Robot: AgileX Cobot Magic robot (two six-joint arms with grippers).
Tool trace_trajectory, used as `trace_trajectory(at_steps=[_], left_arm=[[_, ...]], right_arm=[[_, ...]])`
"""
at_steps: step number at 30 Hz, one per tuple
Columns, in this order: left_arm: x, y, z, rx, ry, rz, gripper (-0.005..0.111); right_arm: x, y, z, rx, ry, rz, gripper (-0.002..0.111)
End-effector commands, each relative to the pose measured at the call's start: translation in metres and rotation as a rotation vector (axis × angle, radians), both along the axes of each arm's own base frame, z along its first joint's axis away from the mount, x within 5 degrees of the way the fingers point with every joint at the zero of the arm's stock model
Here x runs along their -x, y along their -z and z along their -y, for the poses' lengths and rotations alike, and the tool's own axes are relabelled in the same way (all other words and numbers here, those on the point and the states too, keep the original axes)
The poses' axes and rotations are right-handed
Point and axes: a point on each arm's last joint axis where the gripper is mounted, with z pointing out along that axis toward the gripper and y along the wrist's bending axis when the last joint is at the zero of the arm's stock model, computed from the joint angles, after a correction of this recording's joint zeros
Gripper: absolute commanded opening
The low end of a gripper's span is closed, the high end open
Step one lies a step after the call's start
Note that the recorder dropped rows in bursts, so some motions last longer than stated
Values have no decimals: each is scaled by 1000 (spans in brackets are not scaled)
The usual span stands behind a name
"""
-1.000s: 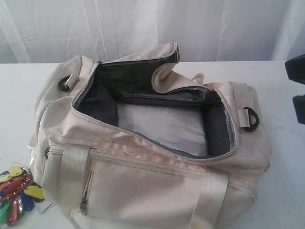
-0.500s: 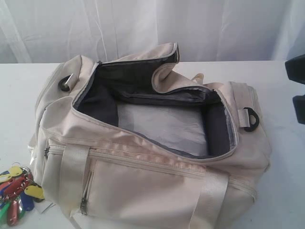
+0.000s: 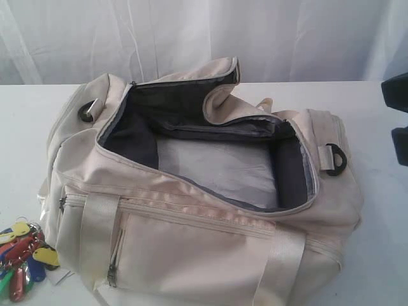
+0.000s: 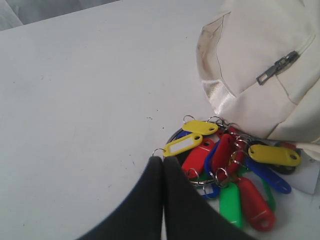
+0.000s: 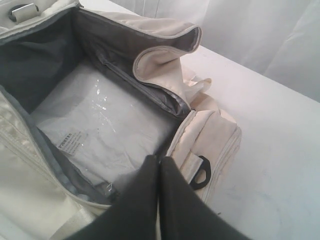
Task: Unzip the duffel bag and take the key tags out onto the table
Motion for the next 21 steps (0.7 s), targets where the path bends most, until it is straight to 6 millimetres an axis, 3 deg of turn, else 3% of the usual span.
trace_trajectory(at_steps=[1,5,16,21], left_arm=[[0,1,0,6,-3,-3,0],[0,1,0,6,-3,-3,0],[0,1,0,4,-2,-3,0],[0,1,0,4,-2,-3,0]], right_arm=[[1,-3,8,-33,20,21,0],[5,7,12,-203,-25,69,0],[13,107,29,-453,-30,244,0],[23,138,45,-655,65,324,0]])
